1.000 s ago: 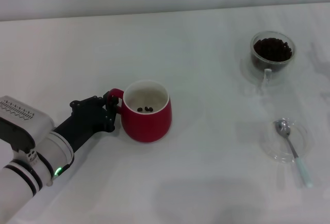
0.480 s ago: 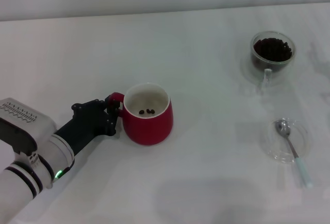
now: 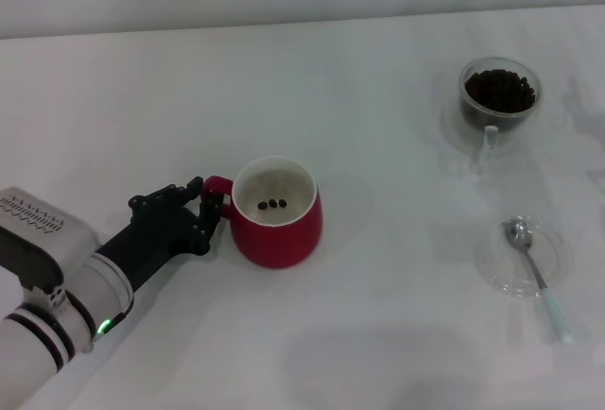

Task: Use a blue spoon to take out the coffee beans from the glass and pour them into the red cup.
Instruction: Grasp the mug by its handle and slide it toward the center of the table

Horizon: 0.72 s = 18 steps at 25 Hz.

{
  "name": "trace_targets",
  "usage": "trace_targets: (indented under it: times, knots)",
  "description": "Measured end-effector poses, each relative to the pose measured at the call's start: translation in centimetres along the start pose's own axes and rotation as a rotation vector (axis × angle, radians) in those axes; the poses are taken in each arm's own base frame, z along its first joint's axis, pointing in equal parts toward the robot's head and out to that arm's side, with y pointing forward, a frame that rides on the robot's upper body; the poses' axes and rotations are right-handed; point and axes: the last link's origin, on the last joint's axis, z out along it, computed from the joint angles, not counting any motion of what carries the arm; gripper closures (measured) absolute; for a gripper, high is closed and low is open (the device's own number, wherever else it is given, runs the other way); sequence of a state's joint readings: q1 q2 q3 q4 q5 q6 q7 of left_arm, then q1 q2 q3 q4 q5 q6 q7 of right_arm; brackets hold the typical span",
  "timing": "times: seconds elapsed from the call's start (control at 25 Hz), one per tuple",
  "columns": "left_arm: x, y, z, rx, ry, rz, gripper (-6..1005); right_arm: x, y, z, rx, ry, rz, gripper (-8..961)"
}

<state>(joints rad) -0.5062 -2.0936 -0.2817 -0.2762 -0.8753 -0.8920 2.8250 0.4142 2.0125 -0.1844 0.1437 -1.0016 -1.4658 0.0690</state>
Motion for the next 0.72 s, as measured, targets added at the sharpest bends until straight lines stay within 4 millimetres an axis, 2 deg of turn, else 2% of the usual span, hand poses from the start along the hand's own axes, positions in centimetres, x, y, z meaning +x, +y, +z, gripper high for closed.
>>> trace_targets:
  times: [0.4, 0.6, 0.72]
  knots:
    - [-0.3, -0.1, -0.4, 0.008, -0.001, -0.007, 504, -0.1, 0.2, -0.1, -0.005, -0.007, 0.005, 99]
    - [-0.6, -0.1, -0.8, 0.010, -0.001, -0.012, 299, -0.1, 0.2, -0.3, -0.005, -0.012, 0.006, 99]
    - [-0.8, -0.2, -1.1, 0.015, -0.002, -0.017, 249, -0.1, 0.2, -0.3, -0.006, -0.011, 0.006, 99]
